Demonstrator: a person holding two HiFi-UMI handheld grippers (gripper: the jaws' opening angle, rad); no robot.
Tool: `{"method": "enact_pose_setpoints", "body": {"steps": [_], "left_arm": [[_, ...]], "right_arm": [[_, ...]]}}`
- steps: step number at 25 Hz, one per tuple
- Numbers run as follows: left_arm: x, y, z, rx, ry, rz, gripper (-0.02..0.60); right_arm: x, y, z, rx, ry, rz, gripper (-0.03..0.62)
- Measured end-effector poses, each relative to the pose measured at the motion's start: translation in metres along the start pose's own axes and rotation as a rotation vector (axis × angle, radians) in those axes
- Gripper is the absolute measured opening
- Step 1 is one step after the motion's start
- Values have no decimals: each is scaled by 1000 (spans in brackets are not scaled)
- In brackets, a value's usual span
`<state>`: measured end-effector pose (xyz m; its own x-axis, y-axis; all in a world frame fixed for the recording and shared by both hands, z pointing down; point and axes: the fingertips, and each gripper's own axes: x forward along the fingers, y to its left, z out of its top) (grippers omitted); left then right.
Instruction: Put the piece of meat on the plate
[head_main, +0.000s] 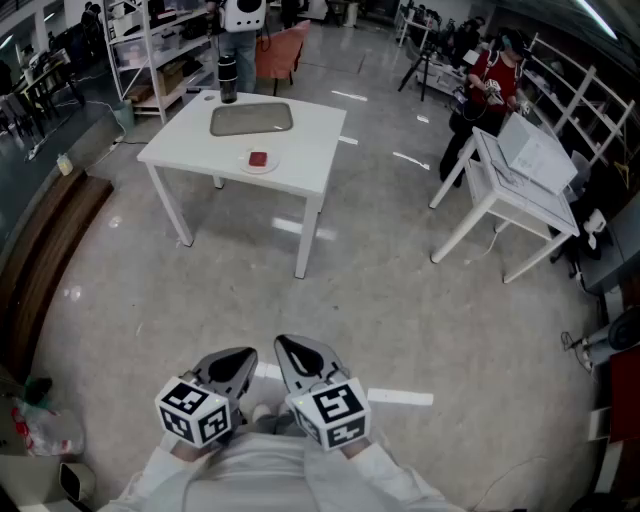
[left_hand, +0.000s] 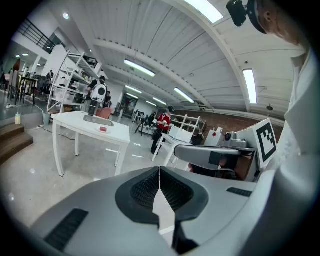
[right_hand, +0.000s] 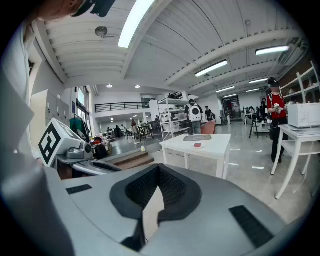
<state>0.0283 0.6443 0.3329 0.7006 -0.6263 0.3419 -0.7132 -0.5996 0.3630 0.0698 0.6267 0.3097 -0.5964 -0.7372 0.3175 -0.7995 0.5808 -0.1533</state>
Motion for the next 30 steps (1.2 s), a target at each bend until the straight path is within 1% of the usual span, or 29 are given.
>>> {"method": "enact_pose_setpoints", "body": {"steps": [7,11,15,19,25,30], "left_arm": [[6,-5,-1,-26,7,-16,14],[10,-9,1,-22,8,-11,14],[15,-6,5,-42,-18,-4,14],[20,-8,0,-70,-34,11,14],[25,-17,-5,-84,-46,19,14],[31,-6,-11,-123,-37,43,14]], "right_arm": [[-5,-4,0,-16,0,-8,15],[-6,-7,5,-2,-15,1,15],[-7,-15,6,37,-43,6,15],[-10,-23,-4,33,-23,13,15],[-9,-33,-10,64,-26,45,15],[0,-43,-16,90,-6,64,15]]}}
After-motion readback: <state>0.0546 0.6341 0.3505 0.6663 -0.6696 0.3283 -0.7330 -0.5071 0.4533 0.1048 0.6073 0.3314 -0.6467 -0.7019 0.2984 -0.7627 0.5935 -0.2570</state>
